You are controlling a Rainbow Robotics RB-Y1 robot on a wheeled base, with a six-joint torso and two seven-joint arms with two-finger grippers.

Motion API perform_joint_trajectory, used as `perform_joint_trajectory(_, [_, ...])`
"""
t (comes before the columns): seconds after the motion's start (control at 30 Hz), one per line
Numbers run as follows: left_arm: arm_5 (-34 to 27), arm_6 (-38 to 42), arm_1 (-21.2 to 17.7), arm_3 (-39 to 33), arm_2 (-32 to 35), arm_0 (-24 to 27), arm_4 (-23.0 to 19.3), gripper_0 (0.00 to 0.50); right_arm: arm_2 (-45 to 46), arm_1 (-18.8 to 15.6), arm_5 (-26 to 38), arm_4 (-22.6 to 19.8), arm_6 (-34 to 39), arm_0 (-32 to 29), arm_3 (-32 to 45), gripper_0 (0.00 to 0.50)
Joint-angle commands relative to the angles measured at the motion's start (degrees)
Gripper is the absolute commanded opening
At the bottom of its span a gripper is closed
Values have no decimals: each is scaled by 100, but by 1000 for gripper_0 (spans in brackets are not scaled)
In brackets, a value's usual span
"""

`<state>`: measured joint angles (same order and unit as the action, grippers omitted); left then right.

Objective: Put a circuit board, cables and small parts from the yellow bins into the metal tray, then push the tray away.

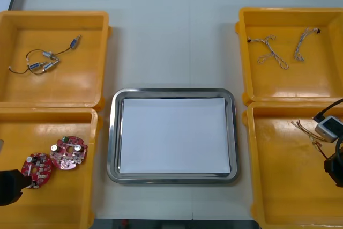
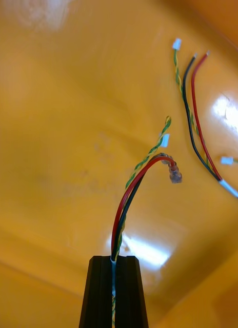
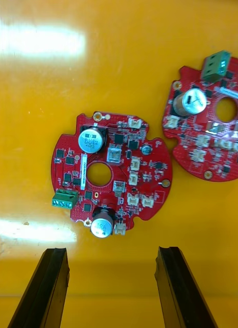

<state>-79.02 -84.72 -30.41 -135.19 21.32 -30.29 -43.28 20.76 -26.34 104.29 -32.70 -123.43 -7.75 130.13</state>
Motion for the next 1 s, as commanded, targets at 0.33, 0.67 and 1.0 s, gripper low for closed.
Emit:
perform_joint_trajectory(0.33, [-263, -1935, -677, -333, 364, 533, -110, 500, 666, 85, 571, -228, 785, 133, 777, 0])
perform_joint_trajectory(0.67, [-263, -3684, -774, -280, 417, 788, -400, 500, 455, 59, 571, -105, 1277, 555, 1023, 0])
perform_joint_trajectory(1.0, [-263, -6303, -888, 581, 803, 981, -1772, 500, -2, -56, 571, -166, 1585, 1074, 1155, 0])
